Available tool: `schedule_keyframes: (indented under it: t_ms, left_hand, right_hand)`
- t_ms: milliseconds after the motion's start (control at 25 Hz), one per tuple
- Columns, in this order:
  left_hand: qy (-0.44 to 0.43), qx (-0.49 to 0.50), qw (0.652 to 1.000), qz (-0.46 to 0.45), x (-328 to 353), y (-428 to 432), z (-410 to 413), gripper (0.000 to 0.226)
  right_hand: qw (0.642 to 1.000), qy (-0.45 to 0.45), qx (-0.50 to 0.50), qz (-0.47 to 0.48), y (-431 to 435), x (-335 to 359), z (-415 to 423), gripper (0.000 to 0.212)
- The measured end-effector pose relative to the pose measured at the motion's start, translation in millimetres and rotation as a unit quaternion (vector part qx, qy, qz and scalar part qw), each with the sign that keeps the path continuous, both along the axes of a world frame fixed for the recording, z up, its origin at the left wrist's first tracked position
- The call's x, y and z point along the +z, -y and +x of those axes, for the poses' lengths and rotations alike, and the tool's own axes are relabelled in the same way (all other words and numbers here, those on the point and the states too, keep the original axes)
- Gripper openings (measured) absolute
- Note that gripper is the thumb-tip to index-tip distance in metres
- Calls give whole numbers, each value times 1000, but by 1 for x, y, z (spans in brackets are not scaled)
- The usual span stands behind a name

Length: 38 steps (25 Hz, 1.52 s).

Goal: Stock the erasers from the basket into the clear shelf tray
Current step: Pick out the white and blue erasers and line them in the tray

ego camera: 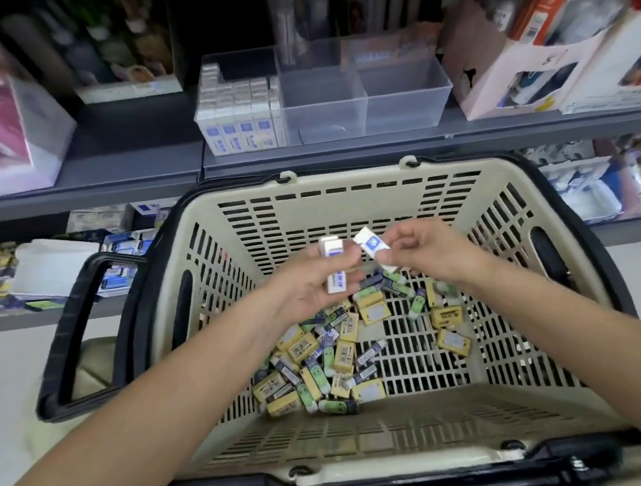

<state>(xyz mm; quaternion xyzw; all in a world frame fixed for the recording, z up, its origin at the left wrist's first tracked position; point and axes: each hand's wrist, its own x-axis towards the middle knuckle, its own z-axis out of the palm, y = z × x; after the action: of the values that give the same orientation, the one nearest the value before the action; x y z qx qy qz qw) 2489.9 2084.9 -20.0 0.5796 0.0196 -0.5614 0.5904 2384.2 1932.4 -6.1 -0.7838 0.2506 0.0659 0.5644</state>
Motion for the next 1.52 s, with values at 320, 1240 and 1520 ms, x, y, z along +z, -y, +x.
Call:
schedule_keyframes:
  t_ms: [320,1240,1520]
  left_hand:
    - [6,176,984,3,8,-24,46,33]
    - [9,170,985,-19,23,-18,53,6]
    - [84,163,983,-4,18,-17,51,23]
  right_hand:
    - [953,-46,245,-172,-49,-73,39,18]
    - [826,-118,394,-385,-47,-129,7,20]
    - [995,-32,91,-16,-15,-49,34,12]
